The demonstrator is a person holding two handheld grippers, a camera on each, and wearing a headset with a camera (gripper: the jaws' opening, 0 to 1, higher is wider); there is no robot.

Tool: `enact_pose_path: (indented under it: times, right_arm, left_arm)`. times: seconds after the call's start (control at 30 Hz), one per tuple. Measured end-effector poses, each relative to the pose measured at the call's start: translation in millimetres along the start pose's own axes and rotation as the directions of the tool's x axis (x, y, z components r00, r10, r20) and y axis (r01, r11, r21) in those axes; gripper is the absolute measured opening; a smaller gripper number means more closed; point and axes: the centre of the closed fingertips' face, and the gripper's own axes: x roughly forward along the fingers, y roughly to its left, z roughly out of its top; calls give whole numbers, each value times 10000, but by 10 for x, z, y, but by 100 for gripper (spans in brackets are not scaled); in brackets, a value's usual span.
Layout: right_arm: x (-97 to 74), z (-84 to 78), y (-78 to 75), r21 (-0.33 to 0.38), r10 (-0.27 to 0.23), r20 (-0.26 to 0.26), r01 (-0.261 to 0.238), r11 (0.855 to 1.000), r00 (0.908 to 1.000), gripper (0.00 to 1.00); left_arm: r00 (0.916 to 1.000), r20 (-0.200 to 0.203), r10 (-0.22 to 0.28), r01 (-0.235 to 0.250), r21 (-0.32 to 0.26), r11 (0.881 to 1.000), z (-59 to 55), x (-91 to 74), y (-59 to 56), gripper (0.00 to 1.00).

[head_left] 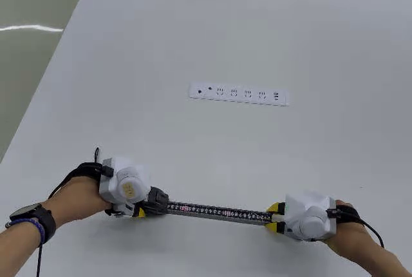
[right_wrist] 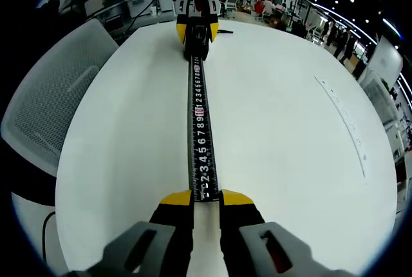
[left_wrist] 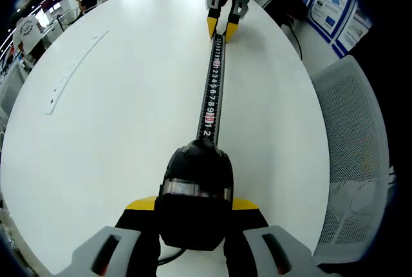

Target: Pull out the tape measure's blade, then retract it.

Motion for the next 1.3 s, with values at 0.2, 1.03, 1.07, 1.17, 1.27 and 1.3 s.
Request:
enact_pose_path:
  times: [0.2,1.03,1.07,1.17,1.27,1.3]
  right_arm:
    - [0,-1,2,-17,19,-25,-19,10000,10000,13]
    - [-58,13,78,2731,-1194,674,968,9571,9906,33]
    - [-74,3,88,3065,-1378,731,1092,9456,9878,35]
    - [-105,-17,129,3923,-1692,1112,1132,9129,9793,38]
    - [-132,-77,171,4184,-1877,1131,1246,8997,9757,37]
    - [-140,-90,185,4259,-1906,1121,1261,8959,9753,37]
  left_arm:
    - [10000,-21,6,-6,36,10000,-1,3,1,35]
    - [9927,892,811,-768,-503,9958,151,-115,-99,54]
    - [9893,1097,959,-884,-720,9935,156,-129,-87,55]
    - [9797,1659,1125,-892,-1413,9859,199,-191,-90,56]
    - [9723,1920,1333,-998,-1746,9796,196,-254,-79,56]
    - [9718,1939,1343,-999,-1773,9791,194,-269,-90,56]
